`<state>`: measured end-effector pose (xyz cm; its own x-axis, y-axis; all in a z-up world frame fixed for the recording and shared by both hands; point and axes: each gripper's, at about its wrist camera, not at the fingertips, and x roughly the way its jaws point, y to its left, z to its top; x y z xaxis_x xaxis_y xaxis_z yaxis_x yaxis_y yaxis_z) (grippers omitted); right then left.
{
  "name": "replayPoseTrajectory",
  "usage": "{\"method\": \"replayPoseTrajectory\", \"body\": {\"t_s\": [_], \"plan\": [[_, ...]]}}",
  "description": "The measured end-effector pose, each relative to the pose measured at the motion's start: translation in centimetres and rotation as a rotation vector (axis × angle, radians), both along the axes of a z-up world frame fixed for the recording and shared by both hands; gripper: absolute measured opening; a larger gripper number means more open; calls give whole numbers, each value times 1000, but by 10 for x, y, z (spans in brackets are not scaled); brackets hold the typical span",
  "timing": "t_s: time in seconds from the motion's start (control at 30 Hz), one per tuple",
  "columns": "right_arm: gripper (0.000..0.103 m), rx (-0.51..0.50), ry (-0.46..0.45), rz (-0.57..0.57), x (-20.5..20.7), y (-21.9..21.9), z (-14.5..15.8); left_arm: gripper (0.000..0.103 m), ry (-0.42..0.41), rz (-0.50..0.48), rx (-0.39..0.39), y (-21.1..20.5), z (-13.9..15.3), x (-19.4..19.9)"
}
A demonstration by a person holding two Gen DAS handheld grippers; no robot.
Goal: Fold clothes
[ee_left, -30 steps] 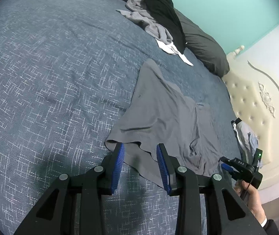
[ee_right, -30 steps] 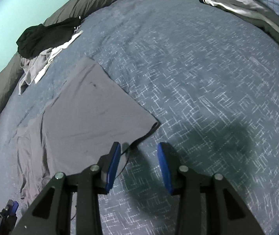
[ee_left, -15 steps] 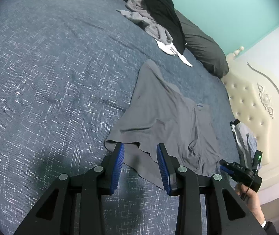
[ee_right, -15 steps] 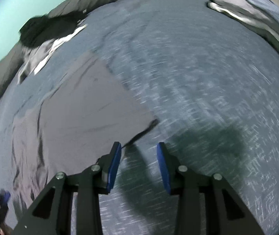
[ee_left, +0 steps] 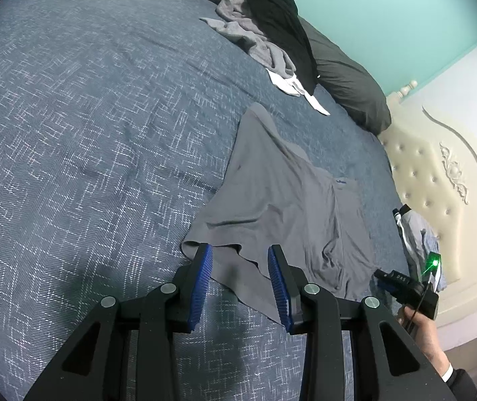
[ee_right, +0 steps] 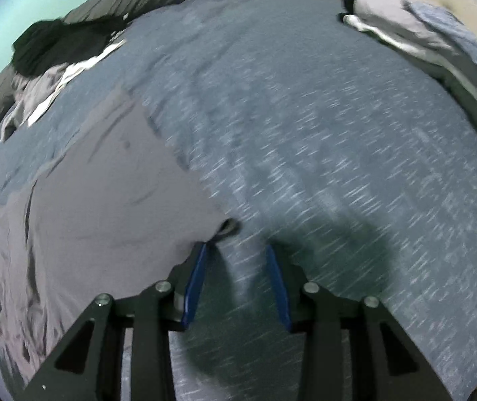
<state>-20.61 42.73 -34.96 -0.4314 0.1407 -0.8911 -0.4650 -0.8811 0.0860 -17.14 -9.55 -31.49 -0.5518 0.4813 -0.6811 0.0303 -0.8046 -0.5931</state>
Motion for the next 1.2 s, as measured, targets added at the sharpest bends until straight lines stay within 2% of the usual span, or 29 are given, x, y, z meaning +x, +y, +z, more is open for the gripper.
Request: {"method": "replayPoseTrajectory", "body": {"t_s": [0.2,0.5,0.67,0.73,0.8,0.9,0.97,1.2], "plan": [[37,-16,20,-50,7,25,7,38,2,-2,-2,0,1,1],[38,-138,26,8,14,13,8,38,1,-8,-7,3,0,1],[38,-162,47,35,4,11,6,38,1,-7,-7,2,0,0],[32,-182,51,45,7,12,7,38,0,-6,-7,2,0,0],[16,-194,55,55,2,13,8,38,0,-6,-6,2,-1,-1],[5,-203,59,70,-2,18,12,38,-1,-4,-6,1,-1,-2],[2,-216,64,73,-3,20,16,38,-1,-3,-6,0,-1,-2],[2,-209,91,78,-11,26,30,38,-3,-5,-10,1,-3,-3]]}}
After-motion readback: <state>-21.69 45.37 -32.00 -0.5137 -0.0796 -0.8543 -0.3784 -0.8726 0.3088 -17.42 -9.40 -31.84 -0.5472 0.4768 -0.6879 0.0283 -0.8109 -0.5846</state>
